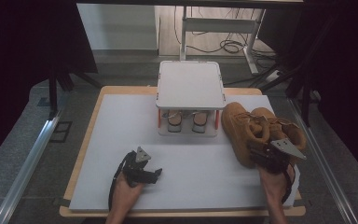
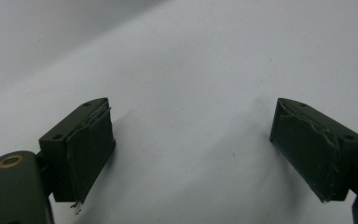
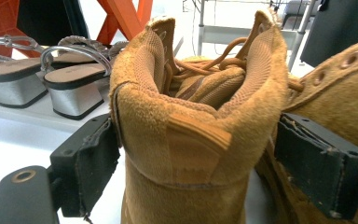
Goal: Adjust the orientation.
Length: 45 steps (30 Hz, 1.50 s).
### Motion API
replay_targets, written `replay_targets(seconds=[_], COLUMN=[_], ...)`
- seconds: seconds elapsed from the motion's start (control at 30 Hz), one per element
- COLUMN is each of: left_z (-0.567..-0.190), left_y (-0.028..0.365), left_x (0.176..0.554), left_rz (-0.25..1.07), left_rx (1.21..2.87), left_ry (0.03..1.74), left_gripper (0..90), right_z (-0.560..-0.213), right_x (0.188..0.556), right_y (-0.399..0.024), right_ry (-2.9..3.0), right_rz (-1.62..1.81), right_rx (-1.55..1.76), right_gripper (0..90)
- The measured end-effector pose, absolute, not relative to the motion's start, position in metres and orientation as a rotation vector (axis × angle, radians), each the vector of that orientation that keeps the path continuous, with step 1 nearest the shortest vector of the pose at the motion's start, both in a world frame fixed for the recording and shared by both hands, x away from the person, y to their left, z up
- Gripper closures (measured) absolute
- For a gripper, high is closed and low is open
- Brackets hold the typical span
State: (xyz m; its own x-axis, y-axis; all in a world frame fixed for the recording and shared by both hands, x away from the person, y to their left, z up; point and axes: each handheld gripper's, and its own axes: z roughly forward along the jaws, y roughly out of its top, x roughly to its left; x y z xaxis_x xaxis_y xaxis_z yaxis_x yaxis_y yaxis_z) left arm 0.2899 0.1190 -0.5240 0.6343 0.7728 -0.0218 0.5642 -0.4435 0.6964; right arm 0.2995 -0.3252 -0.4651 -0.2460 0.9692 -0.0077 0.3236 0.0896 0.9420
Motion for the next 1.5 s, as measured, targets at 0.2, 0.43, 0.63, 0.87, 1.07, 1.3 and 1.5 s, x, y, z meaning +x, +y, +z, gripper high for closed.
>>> replay_targets(seconds=[0.2,0.43,0.63,0.87,1.07,1.3,1.5], left_z=[-0.524,-0.524,-0.524,-0.524,-0.524,-0.524,-0.524], left_y=[0.119,0.119,0.119,0.119,0.119,0.119,0.119], left_x=[0.290,0.290,0.290,0.290,0.290,0.290,0.290], left_rz=[0.394,0.394,0.394,0.394,0.393,0.394,0.393], left_rx=[2.172,2.172,2.172,2.172,2.173,2.172,2.172], left_ry=[1.039,1.039,1.039,1.039,1.038,1.039,1.039], left_gripper=[13.0,13.0,13.0,13.0,13.0,13.0,13.0], right_z=[-0.467,-0.468,-0.467,-0.465,-0.464,-0.462,-0.460], right_x=[0.307,0.315,0.321,0.326,0.329,0.325,0.324], right_y=[-0.319,-0.312,-0.305,-0.302,-0.303,-0.304,-0.300], right_ry=[1.641,1.617,1.635,1.613,1.594,1.592,1.586], right_rz=[1.161,1.127,1.111,1.082,1.087,1.069,1.034], right_rx=[1.293,1.311,1.317,1.355,1.375,1.367,1.356], right_gripper=[11.5,7.2,0.0,3.1,11.3,34.4,46.7])
